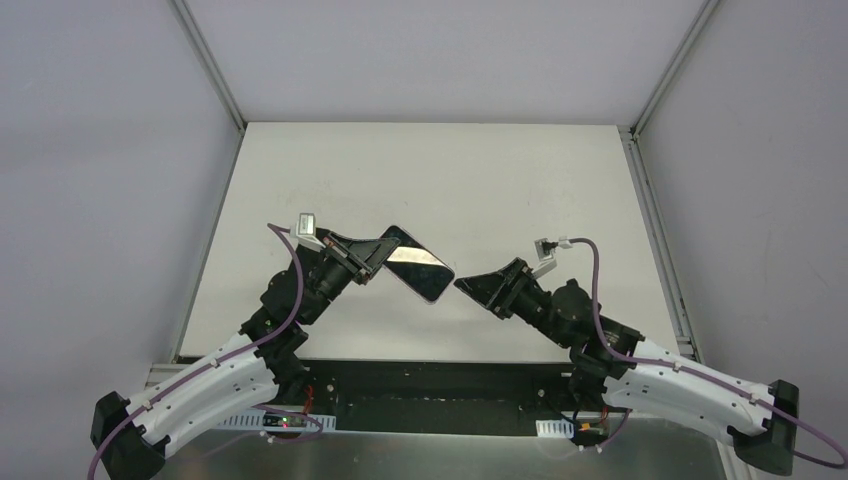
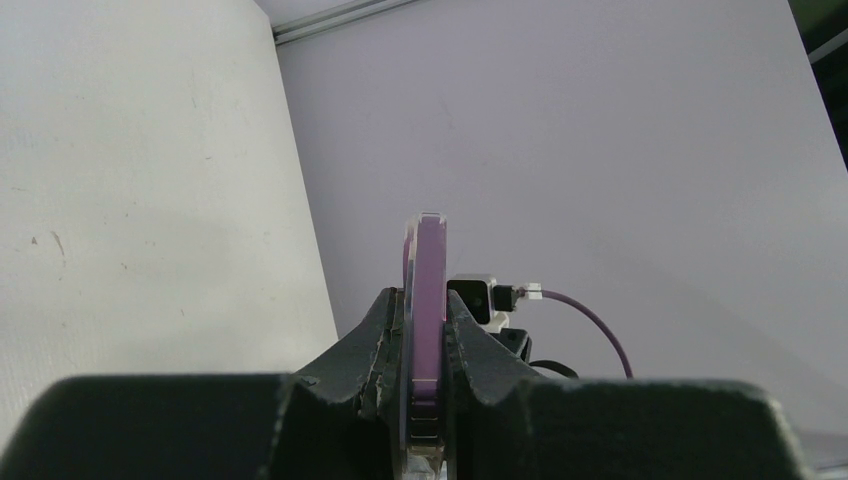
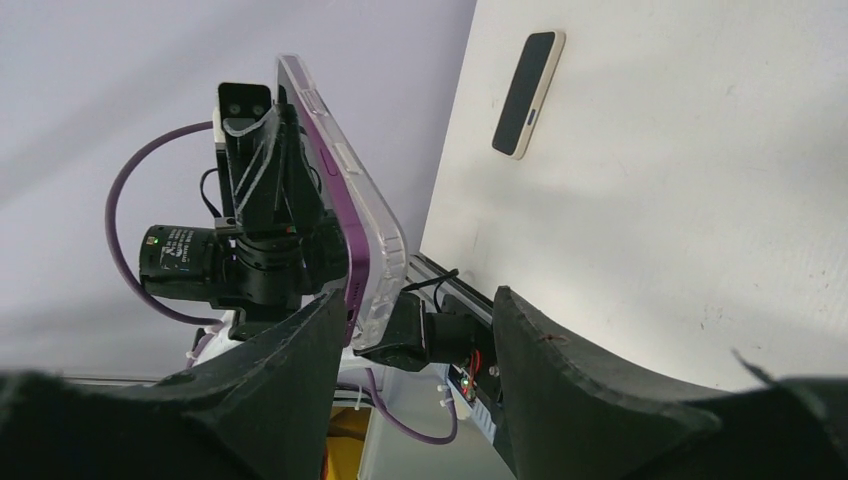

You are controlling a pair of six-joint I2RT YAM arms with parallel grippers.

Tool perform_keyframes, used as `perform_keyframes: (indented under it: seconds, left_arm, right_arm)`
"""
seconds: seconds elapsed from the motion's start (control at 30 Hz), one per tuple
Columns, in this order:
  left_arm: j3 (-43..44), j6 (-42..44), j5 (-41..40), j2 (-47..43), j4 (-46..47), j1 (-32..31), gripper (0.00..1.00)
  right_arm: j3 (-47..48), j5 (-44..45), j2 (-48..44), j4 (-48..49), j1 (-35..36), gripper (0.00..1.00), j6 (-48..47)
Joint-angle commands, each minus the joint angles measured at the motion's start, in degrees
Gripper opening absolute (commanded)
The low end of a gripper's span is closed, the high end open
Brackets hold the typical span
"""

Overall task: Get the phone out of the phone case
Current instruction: Remove the phone case from the phone.

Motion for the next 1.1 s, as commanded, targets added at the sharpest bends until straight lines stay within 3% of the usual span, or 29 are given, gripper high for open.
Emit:
perform_keyframes:
  seconds: [0.0, 1.07]
  left_arm:
    - [2.72, -1.48, 1.08, -0.48, 6.75, -0.34, 0.00]
    - [2.30, -1.58, 1.15, -1.25, 6.75, -0.34, 0.00]
  right_arm:
    - [1.61, 0.59, -0.88, 4.06, -0.14, 0.59, 0.18]
    - [0.73, 1.47, 1.03, 3.41, -0.20, 0.47, 2.90]
